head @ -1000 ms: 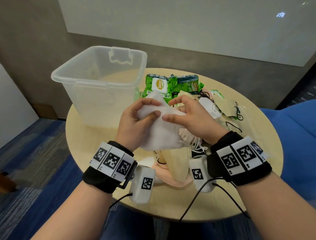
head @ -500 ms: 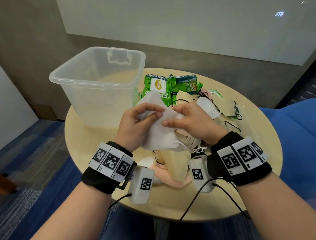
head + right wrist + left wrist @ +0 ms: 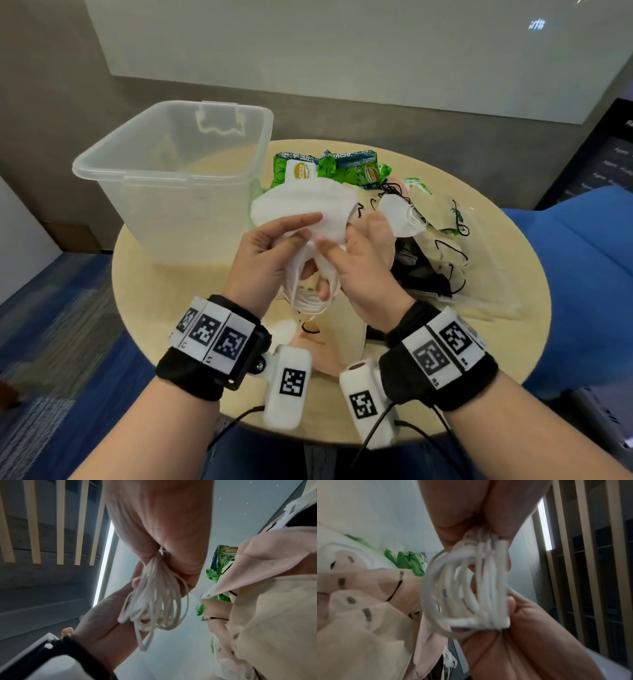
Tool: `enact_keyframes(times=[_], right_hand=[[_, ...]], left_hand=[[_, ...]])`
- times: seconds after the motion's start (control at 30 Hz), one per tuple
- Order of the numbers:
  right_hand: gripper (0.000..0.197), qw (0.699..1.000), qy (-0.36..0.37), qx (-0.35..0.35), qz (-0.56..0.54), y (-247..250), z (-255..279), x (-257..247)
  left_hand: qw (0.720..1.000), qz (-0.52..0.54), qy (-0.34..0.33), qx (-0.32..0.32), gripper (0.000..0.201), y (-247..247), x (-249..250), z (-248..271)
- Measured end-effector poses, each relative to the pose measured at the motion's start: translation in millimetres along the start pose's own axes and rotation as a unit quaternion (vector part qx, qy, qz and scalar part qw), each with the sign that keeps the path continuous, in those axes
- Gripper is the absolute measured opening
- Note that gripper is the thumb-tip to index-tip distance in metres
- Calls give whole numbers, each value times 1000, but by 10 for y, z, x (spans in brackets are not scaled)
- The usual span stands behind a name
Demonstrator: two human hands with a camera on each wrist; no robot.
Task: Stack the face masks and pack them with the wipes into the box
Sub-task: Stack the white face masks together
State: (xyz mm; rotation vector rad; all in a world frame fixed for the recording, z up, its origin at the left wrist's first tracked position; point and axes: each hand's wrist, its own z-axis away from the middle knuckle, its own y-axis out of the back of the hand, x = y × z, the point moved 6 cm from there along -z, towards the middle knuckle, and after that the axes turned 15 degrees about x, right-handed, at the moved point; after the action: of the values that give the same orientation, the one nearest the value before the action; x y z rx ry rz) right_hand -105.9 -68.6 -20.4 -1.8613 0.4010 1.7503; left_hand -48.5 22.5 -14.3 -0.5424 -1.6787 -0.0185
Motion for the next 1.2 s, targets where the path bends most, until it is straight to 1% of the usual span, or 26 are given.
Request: enact_keyframes(times=[0.07, 0.1, 0.13, 0.17, 0.2, 0.23, 0.27, 0.3, 0.33, 0.37, 0.43, 0.47, 0.5, 0.57, 0.67, 0.73, 0.8, 0.83, 0.87, 0.93, 1.0, 1.07, 1.1, 1.13, 1.2], right_hand=[[20, 999, -17, -42, 25, -7, 28, 18], [16, 997, -17, -54, 56, 28, 16, -1], [12, 994, -10, -51, 97, 109, -43, -26], [10, 989, 10, -29, 144, 238, -139, -76], [12, 979, 44, 18, 198, 415, -273, -143], [12, 959, 91, 79, 256, 620, -414, -240], [13, 924, 140, 138, 328, 838, -565, -332], [19, 876, 175, 177, 413, 1018, -693, -402], [27, 824, 192, 188, 499, 1166, -826, -415], [35, 781, 194, 172, 569, 1281, -959, -373], [50, 712, 178, 95, 672, 1405, -1165, -194], [57, 684, 167, 62, 707, 1448, -1237, -92], [61, 672, 152, 41, 724, 1479, -1278, -16], [62, 676, 137, 41, 722, 1511, -1313, 61], [56, 690, 155, 66, 704, 1537, -1342, 32], [59, 699, 151, 50, 697, 1555, -1355, 16], [61, 690, 149, 26, 708, 1543, -1357, 16], [57, 685, 152, 25, 712, 1536, -1362, 9], [50, 688, 159, 30, 707, 1535, -1378, -2], [32, 713, 165, 54, 680, 1545, -1416, -41], [26, 746, 171, 87, 638, 1559, -1448, -94], [22, 777, 189, 135, 586, 1555, -1428, -210], [20, 784, 211, 161, 561, 1527, -1388, -294], [24, 786, 241, 186, 538, 1479, -1335, -390], [30, 798, 301, 214, 476, 1304, -1178, -566]], left_hand=[[1000, -7, 4, 12, 27, 53, 0, -72], [1000, -6, 10, 21, 28, 87, -11, -99], [999, -6, 14, 34, 30, 129, -28, -123], [999, -6, 16, 46, 31, 169, -44, -139], [998, -9, 17, 56, 32, 203, -54, -148], [998, -14, 17, 62, 33, 228, -61, -153], [998, -18, 15, 65, 32, 241, -62, -157], [997, -25, 12, 67, 30, 248, -67, -161], [997, -33, 9, 67, 29, 247, -73, -165], [997, -39, 5, 66, 28, 240, -81, -172], [997, -49, -1, 64, 28, 221, -89, -187], [997, -53, -4, 63, 28, 212, -93, -198], [996, -55, -7, 62, 29, 206, -101, -211], [996, -55, -9, 64, 29, 193, -117, -236], [996, -59, -19, 57, 29, 112, -119, -277], [997, -60, -26, 51, 28, 33, -113, -310], [997, -57, -30, 50, 30, -29, -116, -357], [997, -53, -30, 52, 33, -44, -124, -385], [997, -50, -31, 55, 35, -44, -131, -414], [996, -55, -35, 64, 38, -17, -134, -457], [994, -62, -43, 75, 40, 43, -115, -479], [993, -61, -48, 87, 40, 130, -76, -484], [993, -60, -50, 94, 40, 185, -54, -479], [991, -63, -54, 101, 39, 242, -25, -470], [988, -76, -66, 114, 36, 362, 30, -441]])
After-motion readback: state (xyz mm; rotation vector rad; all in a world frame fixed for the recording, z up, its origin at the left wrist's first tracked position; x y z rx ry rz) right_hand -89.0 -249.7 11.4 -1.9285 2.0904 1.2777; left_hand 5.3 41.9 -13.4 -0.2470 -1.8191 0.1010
